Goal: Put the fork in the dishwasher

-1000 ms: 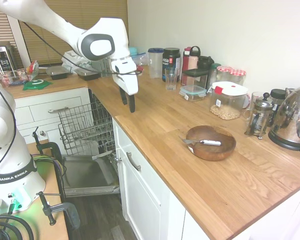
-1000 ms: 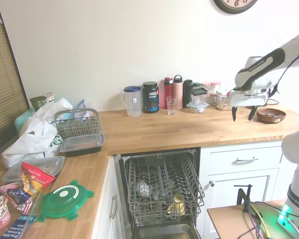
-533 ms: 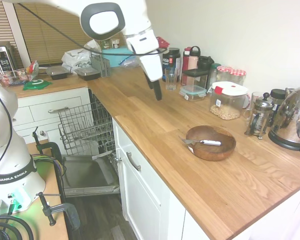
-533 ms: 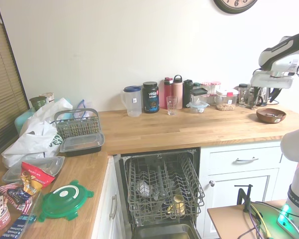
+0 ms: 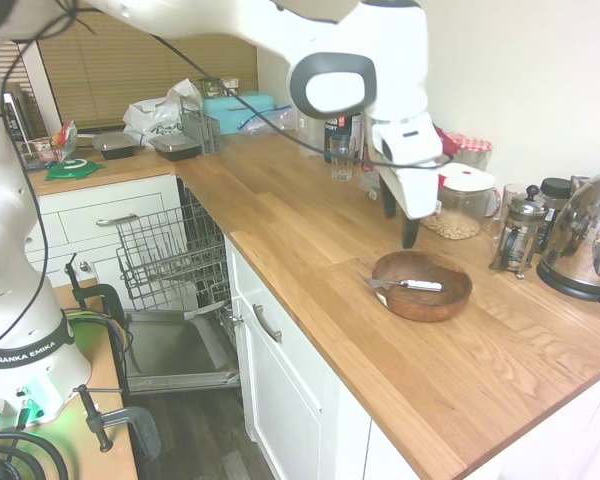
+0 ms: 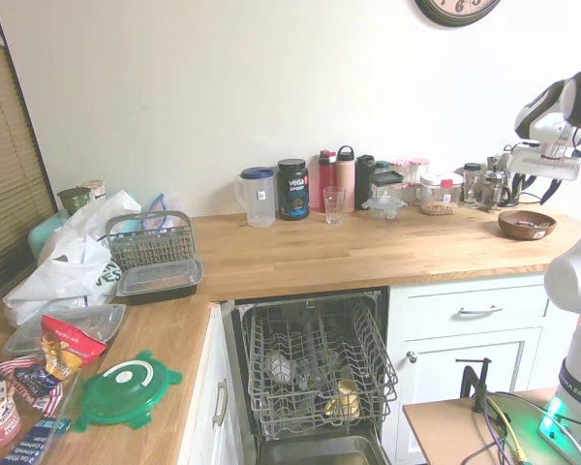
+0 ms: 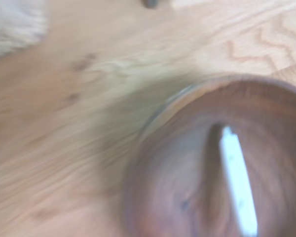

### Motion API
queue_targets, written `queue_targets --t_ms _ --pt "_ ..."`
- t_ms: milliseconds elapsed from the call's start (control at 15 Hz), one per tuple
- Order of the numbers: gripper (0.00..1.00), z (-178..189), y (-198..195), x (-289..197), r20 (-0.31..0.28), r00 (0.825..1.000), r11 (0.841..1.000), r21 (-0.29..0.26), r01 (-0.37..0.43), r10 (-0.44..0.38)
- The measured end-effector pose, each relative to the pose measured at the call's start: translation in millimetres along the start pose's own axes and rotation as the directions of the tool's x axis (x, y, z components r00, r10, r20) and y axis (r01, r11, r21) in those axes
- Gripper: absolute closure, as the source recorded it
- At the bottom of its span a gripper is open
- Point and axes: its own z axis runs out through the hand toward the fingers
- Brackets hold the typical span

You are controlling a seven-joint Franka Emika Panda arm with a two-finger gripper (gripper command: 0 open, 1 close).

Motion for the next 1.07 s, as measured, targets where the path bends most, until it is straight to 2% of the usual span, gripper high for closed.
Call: queue_targets --t_ms 200,267,467,800,1067 --pt "0.00 33.6 -9.0 26.6 0.016 1.000 0.998 -0.056 -0.007 0.008" --pt "1.00 37.8 -10.5 30.4 0.022 1.000 0.998 -0.069 -0.006 0.008" --pt "1.00 41.1 -15.8 29.5 0.058 0.998 0.995 -0.101 0.008 -0.002" --pt "1.00 72.6 -17.0 30.6 0.075 0.997 0.989 -0.149 0.018 -0.007" --pt "1.00 82.0 -17.7 33.9 0.076 0.997 0.987 -0.159 0.016 -0.004"
